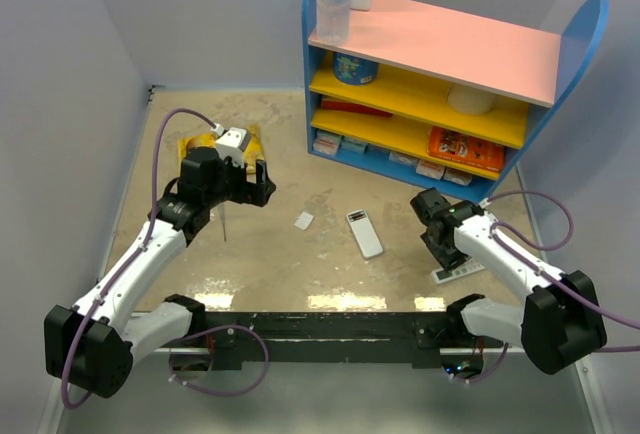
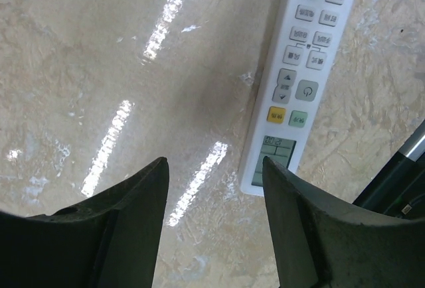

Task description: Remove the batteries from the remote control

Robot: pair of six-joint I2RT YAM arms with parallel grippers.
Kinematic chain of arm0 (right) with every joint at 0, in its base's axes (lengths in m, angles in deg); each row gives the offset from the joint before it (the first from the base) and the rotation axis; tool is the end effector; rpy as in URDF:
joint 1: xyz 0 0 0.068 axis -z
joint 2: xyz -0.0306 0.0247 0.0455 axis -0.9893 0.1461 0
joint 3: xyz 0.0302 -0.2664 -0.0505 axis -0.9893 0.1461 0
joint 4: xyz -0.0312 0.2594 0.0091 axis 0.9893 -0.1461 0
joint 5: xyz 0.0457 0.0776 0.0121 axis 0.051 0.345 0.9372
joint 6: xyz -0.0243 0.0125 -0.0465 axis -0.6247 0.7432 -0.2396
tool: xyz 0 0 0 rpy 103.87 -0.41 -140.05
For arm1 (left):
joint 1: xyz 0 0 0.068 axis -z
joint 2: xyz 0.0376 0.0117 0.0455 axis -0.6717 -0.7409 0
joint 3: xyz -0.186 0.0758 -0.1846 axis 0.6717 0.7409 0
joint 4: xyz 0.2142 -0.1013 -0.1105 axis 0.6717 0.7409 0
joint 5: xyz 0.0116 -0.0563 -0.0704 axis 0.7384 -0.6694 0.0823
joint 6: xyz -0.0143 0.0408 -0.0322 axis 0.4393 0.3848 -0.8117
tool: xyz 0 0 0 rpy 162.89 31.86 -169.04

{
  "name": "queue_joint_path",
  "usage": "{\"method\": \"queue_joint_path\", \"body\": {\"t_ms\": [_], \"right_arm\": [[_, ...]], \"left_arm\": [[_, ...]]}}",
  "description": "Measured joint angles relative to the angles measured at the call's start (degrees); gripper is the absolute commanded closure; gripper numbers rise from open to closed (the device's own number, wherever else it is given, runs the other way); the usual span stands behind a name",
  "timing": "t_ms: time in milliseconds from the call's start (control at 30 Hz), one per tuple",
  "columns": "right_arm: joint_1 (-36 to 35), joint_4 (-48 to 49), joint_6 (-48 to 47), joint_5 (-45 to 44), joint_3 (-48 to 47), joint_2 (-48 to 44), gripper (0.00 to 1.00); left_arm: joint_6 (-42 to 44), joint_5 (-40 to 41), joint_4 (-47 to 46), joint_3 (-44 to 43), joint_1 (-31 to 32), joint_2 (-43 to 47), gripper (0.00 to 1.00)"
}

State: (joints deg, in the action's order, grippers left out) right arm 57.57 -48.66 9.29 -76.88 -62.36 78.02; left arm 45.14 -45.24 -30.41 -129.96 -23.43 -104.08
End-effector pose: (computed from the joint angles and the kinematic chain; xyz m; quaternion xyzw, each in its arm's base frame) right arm 0.1640 0.0534 0.1929 0.4966 0.8267 -0.1162 0.2377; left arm 0.2200 -0.0811 0.2881 0.0982 0.8539 -0.2026 0.4692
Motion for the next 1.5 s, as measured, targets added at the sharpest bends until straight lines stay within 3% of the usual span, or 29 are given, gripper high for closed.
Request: {"method": "queue_joint_path", "body": {"t_ms": [433, 500, 533, 600, 1067, 1267, 1500], "right_arm": [[2.5, -1.4, 2.3, -0.2, 0.0, 4.4, 0.39], [2.8, -1.4, 2.8, -0.2, 0.0, 5.2, 0.32], [2.9, -1.4, 3.0, -0.2, 0.0, 5.6, 0.21], [3.1, -1.3, 3.6, -0.2, 0.0, 6.4, 0.18], [3.5, -1.9, 7.0, -0.2, 0.0, 10.9, 0.25], [3.5, -1.9, 8.4, 0.0, 0.0, 10.8, 0.35], [3.6, -1.8, 8.4, 0.5, 0.0, 10.6, 0.36]], "left_arm": [[-0.1, 0.4, 0.0, 0.0, 0.0, 0.0, 0.0], [-0.2, 0.6, 0.0, 0.0, 0.0, 0.0, 0.0], [-0.2, 0.8, 0.0, 0.0, 0.0, 0.0, 0.0], [-0.2, 0.9, 0.0, 0.0, 0.0, 0.0, 0.0], [-0.2, 1.2, 0.0, 0.0, 0.0, -0.2, 0.0], [-0.3, 1.3, 0.0, 0.0, 0.0, -0.3, 0.0], [-0.3, 1.7, 0.0, 0.0, 0.0, -0.3, 0.0]]}}
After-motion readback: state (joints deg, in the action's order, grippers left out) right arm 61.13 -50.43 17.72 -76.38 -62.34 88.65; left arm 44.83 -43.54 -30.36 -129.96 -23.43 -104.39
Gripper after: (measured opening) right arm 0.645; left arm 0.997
